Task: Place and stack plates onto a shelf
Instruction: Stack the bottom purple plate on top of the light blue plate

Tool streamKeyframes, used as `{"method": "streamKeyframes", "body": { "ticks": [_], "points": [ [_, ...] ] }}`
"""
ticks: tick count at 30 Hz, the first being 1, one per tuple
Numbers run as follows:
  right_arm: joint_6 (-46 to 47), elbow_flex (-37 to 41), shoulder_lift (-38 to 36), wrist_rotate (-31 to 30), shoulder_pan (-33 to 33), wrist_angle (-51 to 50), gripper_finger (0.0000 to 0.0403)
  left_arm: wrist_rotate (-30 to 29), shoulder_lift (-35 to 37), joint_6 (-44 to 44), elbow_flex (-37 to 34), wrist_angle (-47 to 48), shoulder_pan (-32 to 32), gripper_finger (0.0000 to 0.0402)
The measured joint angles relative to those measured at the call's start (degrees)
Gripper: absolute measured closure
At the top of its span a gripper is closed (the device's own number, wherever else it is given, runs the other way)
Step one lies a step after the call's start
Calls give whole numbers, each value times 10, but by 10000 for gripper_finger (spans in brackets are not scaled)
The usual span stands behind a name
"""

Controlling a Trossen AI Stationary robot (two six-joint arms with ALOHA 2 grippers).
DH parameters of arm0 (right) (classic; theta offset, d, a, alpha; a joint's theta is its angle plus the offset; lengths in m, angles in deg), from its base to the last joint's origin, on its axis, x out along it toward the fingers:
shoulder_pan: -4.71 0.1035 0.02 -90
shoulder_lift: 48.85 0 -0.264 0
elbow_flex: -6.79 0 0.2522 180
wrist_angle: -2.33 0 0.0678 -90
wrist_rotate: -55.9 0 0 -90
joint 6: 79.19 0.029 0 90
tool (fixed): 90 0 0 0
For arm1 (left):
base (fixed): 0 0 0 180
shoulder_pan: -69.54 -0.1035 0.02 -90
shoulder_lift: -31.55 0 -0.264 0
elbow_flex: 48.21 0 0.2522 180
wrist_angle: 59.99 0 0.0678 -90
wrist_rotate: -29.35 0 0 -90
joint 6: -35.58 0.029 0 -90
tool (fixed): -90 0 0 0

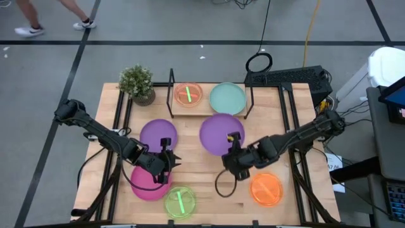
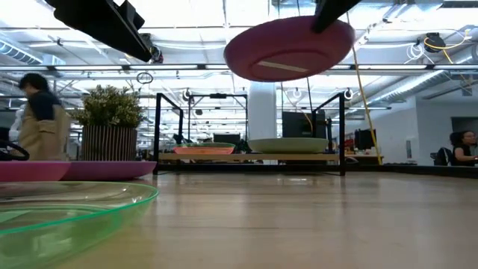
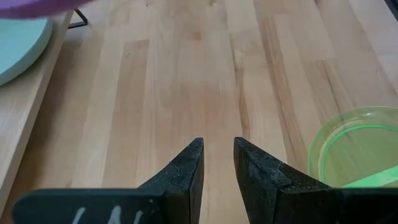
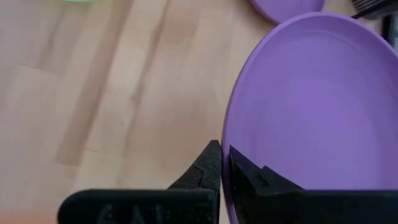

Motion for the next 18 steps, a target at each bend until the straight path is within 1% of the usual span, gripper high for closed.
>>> {"method": "streamKeyframes", "body": {
  "ticks": [11,16,18],
  "points": [
    [-90,0,-63,1,-103,0,401,0,0,-8,0,0,0,307],
    [-123,0,-71,4,-159,0,401,0,0,-10,0,0,0,307],
    [-139,0,-71,18,-182,0,401,0,0,-10,0,0,0,307]
  ]
}}
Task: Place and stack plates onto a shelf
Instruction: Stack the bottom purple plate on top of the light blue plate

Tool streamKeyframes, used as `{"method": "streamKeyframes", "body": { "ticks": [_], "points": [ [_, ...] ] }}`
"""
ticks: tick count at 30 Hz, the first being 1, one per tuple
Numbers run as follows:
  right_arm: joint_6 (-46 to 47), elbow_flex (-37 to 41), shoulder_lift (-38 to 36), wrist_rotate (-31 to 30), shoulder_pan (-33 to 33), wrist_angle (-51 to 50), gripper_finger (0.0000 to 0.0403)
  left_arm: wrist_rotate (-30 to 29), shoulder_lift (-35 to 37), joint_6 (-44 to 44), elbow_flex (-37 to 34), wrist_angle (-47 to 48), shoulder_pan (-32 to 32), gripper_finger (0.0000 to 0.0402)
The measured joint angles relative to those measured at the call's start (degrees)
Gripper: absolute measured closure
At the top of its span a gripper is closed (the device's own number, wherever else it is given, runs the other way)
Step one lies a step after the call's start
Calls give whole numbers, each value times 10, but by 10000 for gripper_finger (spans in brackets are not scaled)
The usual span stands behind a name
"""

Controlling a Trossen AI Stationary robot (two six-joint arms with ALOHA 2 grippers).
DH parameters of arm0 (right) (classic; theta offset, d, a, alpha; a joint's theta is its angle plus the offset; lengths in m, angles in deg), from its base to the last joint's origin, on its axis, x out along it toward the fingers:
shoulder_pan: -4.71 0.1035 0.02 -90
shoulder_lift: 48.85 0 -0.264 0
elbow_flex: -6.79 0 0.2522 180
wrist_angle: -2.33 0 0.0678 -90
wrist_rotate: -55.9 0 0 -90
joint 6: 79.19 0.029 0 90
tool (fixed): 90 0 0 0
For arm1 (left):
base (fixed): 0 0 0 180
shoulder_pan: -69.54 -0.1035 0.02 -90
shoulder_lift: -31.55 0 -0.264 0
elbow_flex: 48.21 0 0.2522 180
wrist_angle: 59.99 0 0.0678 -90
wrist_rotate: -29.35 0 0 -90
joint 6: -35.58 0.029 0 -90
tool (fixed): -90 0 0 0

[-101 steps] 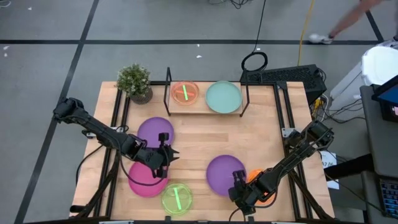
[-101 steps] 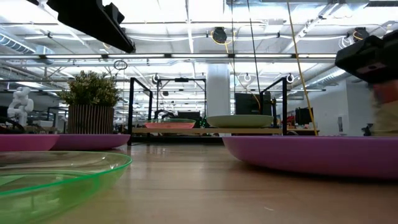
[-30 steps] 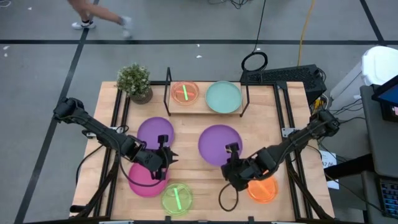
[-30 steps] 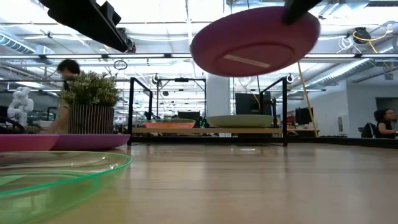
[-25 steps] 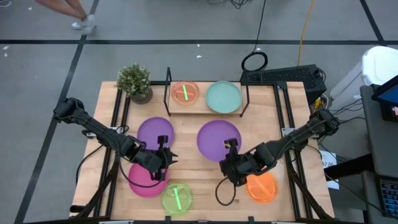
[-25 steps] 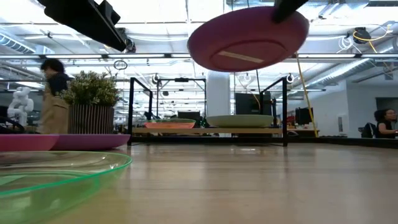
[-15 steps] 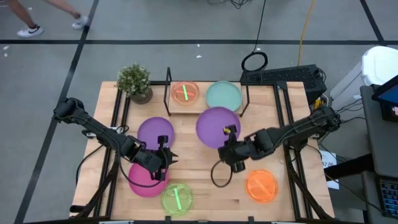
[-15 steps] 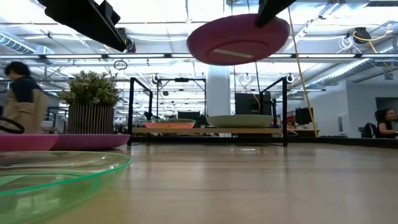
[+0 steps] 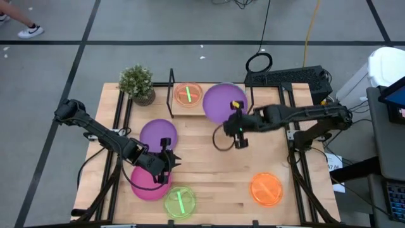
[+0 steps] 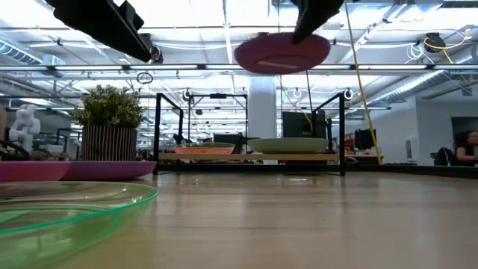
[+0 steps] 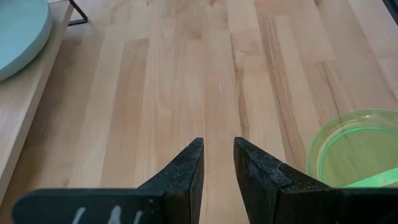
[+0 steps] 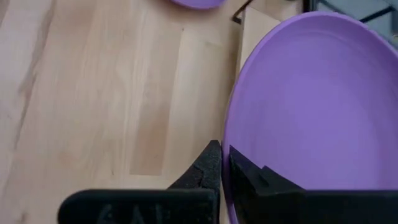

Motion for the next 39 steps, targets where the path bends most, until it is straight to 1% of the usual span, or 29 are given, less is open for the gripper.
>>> {"method": "streamKeyframes", "body": {
  "ticks": [2,5,10,15,20,23,32,39],
  "points": [
    [-12,0,0,18,-22,1,401,0,0,0,0,0,0,307],
    [-25,0,0,29,-53,6,401,0,0,-2,0,0,0,307],
    [-49,0,0,31,-94,21,401,0,0,-2,0,0,0,307],
    [-76,24,1,32,-131,69,401,0,-1,-5,0,0,0,307],
    [-93,68,0,76,-165,120,401,0,-1,-8,0,0,0,307],
    [-100,98,1,89,-181,148,401,0,-1,-9,0,0,0,307],
    [-115,186,0,89,-224,203,401,0,-1,-11,0,0,0,307],
    [-127,239,1,90,-238,262,401,0,-1,-11,0,-1,0,307]
  ]
}}
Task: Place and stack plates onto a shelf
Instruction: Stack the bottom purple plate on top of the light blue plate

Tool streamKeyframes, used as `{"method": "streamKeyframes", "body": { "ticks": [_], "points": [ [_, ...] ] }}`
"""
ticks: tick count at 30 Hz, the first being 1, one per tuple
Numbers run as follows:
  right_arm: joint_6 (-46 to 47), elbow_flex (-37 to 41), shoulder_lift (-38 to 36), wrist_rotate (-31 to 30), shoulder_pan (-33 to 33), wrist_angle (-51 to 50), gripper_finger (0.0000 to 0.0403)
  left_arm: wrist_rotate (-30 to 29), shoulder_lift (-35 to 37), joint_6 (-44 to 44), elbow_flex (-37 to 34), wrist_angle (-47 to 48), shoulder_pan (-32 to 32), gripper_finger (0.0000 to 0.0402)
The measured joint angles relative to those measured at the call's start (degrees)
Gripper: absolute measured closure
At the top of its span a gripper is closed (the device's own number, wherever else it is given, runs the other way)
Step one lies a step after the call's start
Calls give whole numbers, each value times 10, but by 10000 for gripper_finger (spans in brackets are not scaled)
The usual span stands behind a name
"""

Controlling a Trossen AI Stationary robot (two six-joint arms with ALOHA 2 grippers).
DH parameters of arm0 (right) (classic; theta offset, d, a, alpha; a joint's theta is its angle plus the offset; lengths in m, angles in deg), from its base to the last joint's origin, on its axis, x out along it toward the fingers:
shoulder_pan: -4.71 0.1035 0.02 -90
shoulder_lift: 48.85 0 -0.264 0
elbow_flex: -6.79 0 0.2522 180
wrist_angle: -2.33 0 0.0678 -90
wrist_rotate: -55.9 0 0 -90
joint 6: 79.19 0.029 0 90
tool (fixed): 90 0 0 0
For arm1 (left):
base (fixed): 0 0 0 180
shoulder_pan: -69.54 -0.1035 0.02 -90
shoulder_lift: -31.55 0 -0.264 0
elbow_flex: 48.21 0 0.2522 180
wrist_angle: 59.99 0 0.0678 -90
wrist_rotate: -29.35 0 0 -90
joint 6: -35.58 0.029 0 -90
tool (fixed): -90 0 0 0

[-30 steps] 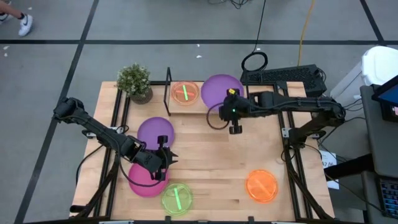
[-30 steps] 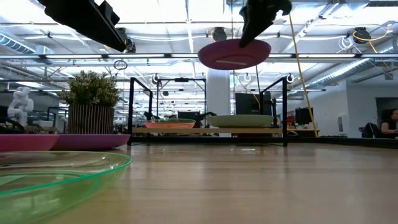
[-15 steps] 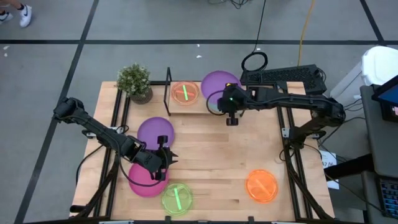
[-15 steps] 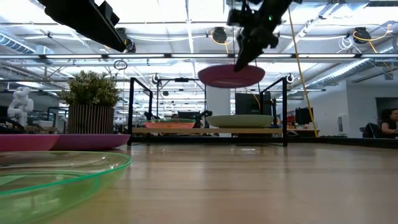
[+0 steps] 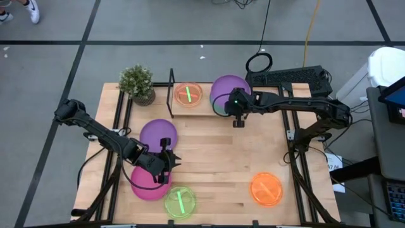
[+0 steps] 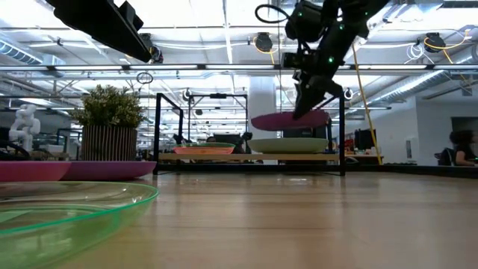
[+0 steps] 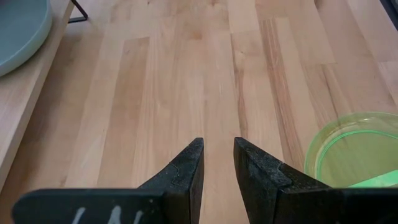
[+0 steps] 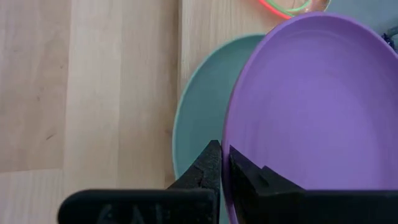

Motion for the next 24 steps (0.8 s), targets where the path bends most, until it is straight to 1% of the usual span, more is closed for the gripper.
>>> {"method": "streamKeyframes", "body": {
  "ticks": [8,14,17,24],
  "points": [
    [-6,37,0,15,0,39,401,0,0,0,0,-1,0,307],
    [5,44,0,15,0,49,401,0,0,0,0,-1,0,307],
    [7,48,0,32,0,48,401,0,0,-1,0,-1,0,307],
    [20,49,0,29,0,49,401,0,0,-3,0,-1,0,307]
  ]
}}
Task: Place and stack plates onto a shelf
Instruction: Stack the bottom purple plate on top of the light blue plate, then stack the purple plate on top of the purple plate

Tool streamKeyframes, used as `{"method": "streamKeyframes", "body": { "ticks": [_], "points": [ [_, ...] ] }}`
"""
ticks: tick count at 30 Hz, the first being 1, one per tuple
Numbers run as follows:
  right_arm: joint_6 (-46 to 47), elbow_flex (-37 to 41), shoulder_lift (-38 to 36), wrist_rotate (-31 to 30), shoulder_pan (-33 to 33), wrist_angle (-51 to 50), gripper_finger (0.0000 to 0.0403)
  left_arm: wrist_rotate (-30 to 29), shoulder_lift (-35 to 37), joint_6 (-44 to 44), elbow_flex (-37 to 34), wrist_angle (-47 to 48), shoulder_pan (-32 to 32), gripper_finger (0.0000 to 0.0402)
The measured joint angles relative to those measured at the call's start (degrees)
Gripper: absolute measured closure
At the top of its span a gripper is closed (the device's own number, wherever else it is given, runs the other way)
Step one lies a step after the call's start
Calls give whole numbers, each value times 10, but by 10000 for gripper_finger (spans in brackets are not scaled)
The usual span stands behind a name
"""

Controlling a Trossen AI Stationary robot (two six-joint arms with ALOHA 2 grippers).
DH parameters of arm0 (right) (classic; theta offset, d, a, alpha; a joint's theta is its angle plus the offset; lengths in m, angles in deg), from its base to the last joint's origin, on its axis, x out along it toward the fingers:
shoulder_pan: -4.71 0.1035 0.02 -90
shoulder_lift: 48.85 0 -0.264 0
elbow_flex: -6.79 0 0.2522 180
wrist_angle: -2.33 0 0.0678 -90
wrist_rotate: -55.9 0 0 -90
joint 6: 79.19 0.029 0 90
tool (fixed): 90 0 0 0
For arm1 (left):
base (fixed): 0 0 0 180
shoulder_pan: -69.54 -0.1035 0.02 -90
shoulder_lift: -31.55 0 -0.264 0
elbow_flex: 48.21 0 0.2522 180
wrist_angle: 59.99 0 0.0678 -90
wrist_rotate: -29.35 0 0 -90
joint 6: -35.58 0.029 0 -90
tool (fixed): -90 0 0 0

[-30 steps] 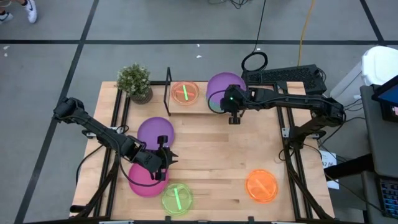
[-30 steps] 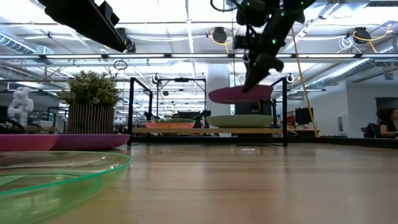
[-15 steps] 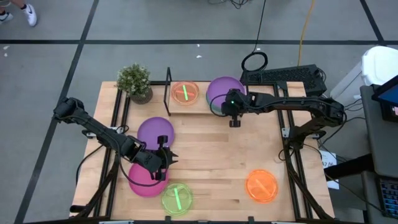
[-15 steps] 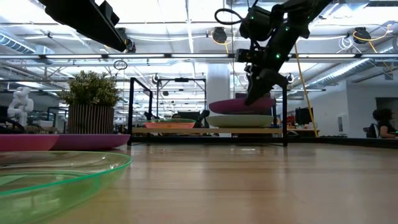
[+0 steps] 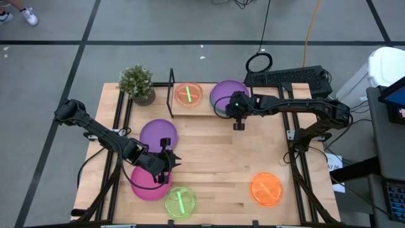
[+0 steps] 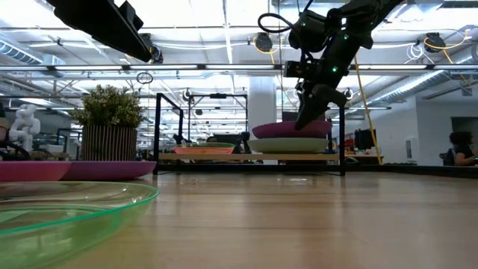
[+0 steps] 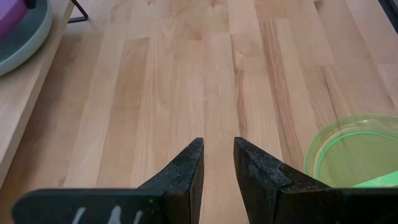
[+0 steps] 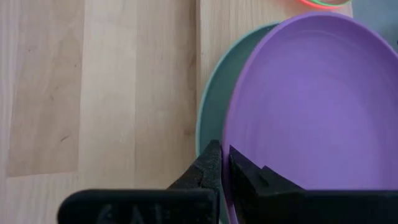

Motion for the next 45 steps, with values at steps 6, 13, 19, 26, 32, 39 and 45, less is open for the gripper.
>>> {"method": "streamKeyframes", "body": {
  "ticks": [6,13,19,26,32,39,45],
  "points": [
    [0,0,0,-4,0,10,379,0,0,-5,0,0,0,307],
    [9,0,-23,-6,7,16,315,0,0,-15,0,1,0,307],
    [52,0,-101,-19,44,15,282,0,0,-15,0,2,0,307],
    [155,0,-185,-18,151,-15,277,0,0,-45,0,58,0,307],
    [237,0,-196,-40,266,-20,279,-1,0,-124,-1,152,-10,307],
    [276,0,-182,-139,387,-18,279,-1,0,-170,-48,177,-12,307],
    [314,0,-172,-139,452,-18,279,3,0,-212,-98,177,-18,307]
  ]
}}
